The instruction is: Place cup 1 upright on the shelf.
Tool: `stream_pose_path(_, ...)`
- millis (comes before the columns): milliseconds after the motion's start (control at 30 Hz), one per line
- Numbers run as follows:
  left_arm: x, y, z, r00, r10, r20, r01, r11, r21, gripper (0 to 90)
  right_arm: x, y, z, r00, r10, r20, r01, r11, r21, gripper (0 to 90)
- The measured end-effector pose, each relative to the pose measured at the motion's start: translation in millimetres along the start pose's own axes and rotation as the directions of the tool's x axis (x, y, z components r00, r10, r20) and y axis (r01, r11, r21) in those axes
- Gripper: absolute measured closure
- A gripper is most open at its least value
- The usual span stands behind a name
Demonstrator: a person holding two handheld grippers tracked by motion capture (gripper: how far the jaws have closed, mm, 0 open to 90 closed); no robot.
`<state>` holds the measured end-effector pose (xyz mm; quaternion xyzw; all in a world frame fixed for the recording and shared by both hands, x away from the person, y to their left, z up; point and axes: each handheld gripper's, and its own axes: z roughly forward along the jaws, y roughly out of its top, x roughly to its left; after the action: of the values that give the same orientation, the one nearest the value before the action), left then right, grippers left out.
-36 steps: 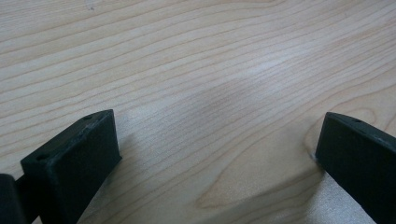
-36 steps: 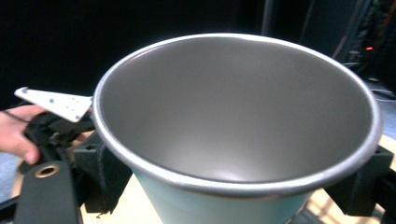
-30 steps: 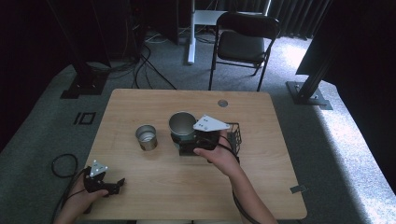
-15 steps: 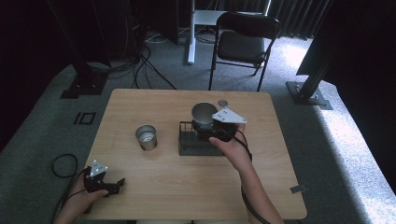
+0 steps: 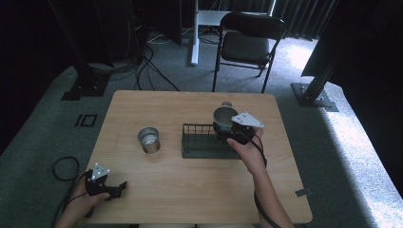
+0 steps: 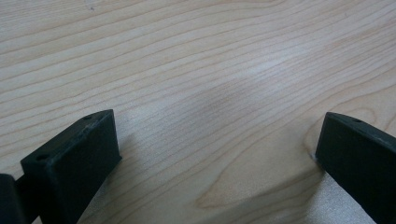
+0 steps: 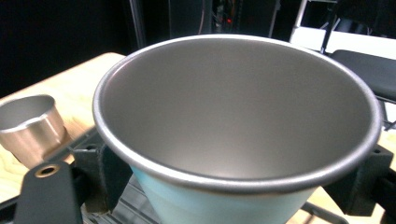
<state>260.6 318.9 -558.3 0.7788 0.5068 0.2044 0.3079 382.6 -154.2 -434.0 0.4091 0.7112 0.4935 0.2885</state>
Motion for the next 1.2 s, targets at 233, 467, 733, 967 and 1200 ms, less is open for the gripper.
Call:
stream_pose_path(233,0.0,0.0,0.0,1.0,0.0,0.0,0.0,1.0,0.0,0.2,-10.9,-14.3,0.6,0.9993,0.023,0.029,-0.023,1.0,0.019,14.8)
stream_pose_path(467,0.0,0.0,0.0,1.0,0.0,0.0,0.0,1.0,0.0,0.1,-16.1,-28.6,6.0,0.9985,0.041,0.036,-0.043,0.998,0.046,14.8)
stream_pose_path(733,0.0,0.0,0.0,1.0,0.0,0.0,0.0,1.0,0.0,0.2,-17.8,-39.8,9.6,0.9979,0.053,0.036,-0.055,0.997,0.058,14.9)
stream_pose_path(967,0.0,0.0,0.0,1.0,0.0,0.0,0.0,1.0,0.0,0.1,-16.3,-45.7,9.9,0.9979,0.044,0.047,-0.047,0.998,0.049,14.8)
stream_pose_path(1200,0.0,0.0,0.0,1.0,0.0,0.0,0.0,1.0,0.0,0.1,-13.1,-49.5,9.1,0.9976,0.029,0.062,-0.031,0.999,0.026,14.8)
